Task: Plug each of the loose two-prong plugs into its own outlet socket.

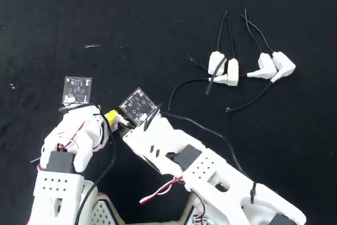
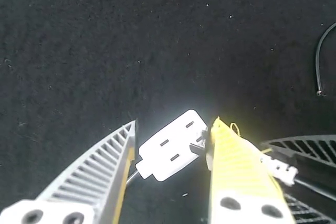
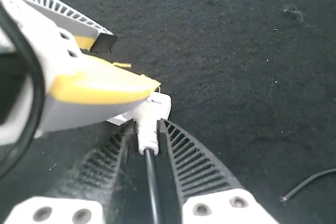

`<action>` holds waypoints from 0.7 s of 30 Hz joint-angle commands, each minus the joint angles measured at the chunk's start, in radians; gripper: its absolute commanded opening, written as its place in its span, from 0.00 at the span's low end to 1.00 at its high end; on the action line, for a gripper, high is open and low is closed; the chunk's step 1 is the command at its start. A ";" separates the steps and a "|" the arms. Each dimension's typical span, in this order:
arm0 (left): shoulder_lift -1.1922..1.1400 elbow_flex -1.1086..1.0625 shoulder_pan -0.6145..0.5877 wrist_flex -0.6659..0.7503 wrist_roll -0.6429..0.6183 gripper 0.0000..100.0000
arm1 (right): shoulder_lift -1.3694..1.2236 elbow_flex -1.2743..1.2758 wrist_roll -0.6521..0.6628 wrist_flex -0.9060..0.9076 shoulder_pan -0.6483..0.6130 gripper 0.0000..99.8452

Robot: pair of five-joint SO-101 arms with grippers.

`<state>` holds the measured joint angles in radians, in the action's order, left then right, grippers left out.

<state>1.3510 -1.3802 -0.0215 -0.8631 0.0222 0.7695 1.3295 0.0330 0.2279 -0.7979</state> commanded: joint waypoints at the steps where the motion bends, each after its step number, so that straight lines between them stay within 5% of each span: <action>1: -0.002 -0.002 -0.001 0.008 0.000 0.23 | 0.047 -0.018 -0.018 -0.040 0.025 0.01; 21: -0.002 -0.005 0.002 0.008 0.000 0.23 | 0.047 -0.018 -0.086 -0.040 0.026 0.01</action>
<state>1.3510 -1.3878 -0.0215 -0.8631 0.0222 0.7695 1.3295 -0.0422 0.2279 -0.7979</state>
